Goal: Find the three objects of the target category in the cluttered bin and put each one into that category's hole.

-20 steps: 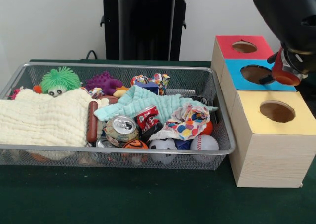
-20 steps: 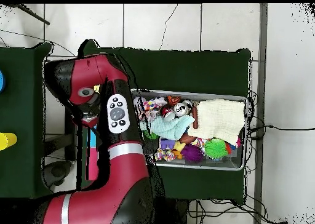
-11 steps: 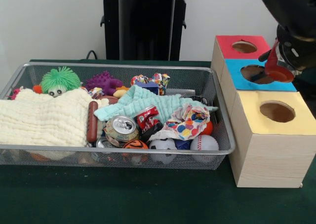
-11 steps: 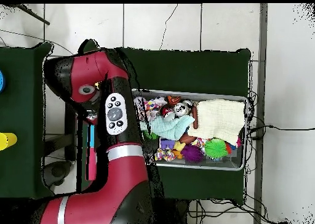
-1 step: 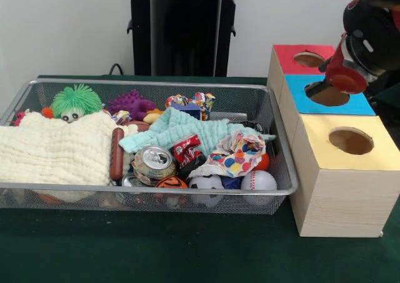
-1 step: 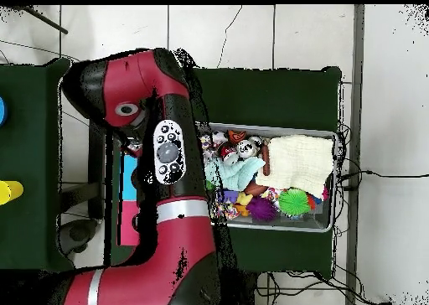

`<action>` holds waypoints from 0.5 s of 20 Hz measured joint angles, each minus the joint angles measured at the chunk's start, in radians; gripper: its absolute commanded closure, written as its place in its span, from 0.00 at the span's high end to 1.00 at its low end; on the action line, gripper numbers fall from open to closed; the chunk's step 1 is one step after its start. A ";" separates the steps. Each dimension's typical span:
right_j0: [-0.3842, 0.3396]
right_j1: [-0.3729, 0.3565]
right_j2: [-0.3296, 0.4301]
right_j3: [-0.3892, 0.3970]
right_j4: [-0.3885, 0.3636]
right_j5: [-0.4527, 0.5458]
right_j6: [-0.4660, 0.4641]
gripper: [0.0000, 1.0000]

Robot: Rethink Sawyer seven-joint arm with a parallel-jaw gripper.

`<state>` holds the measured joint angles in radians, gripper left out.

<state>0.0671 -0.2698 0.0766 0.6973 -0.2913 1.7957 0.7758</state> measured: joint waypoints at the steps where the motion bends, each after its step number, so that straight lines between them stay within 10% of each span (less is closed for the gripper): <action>1: -0.007 -0.004 0.000 -0.001 0.000 0.000 0.000 1.00; 10: -0.124 -0.028 0.027 -0.001 0.000 -0.057 0.000 1.00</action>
<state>-0.0574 -0.2982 0.1032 0.6962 -0.2910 1.7389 0.7756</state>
